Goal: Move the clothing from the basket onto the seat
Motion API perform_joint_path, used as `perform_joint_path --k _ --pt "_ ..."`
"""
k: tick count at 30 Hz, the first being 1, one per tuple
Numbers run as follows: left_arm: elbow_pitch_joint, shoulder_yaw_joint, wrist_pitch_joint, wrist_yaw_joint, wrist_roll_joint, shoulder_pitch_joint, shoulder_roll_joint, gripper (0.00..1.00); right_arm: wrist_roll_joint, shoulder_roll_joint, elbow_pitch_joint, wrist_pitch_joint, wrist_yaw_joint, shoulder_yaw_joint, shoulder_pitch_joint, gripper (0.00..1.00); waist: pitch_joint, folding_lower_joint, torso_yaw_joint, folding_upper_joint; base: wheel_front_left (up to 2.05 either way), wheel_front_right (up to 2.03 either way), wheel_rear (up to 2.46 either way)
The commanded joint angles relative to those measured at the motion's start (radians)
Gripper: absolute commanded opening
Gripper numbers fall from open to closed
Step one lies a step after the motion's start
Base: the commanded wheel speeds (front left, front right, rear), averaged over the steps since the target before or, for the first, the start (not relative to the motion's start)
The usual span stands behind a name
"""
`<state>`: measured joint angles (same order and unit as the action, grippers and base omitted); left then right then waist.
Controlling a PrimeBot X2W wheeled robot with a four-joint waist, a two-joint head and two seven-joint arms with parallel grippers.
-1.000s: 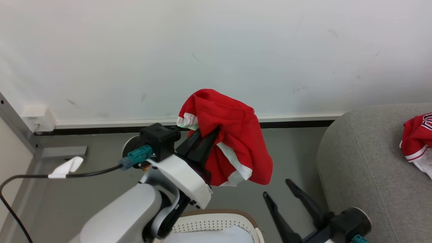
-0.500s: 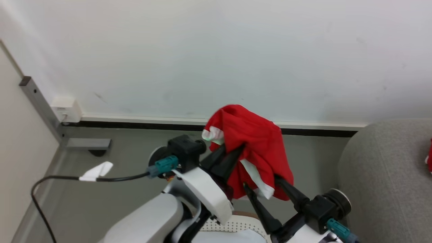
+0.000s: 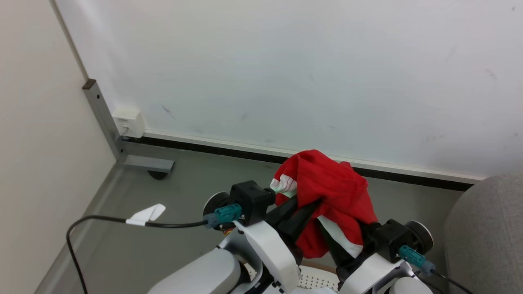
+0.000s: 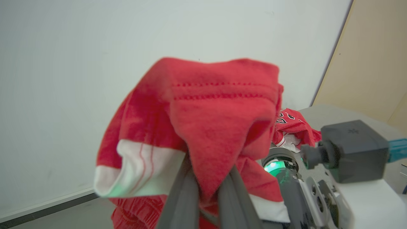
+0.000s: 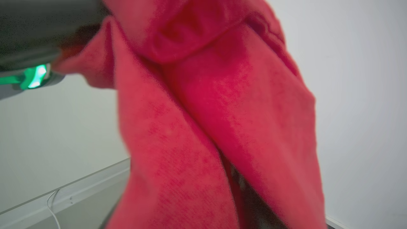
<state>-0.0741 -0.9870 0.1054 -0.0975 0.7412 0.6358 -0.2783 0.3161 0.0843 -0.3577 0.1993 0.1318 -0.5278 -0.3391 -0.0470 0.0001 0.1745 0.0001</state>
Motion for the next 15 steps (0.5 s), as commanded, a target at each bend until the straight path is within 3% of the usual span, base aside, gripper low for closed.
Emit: perform_joint_path --k 1,15 --pt "0.004 0.0 -0.003 -0.004 0.004 -0.011 -0.003 0.0 0.02 0.003 -0.015 -0.001 -0.002 -0.004 -0.011 0.0 -0.004 -0.0001 0.012 -0.0001 0.0 0.0 0.0" --pt "0.017 -0.01 -0.005 -0.016 0.01 -0.028 -0.009 0.0 0.068 0.016 -0.052 0.03 -0.002 0.019 -0.035 0.0 -0.007 -0.0001 -0.008 -0.0001 0.0 0.0 0.0"
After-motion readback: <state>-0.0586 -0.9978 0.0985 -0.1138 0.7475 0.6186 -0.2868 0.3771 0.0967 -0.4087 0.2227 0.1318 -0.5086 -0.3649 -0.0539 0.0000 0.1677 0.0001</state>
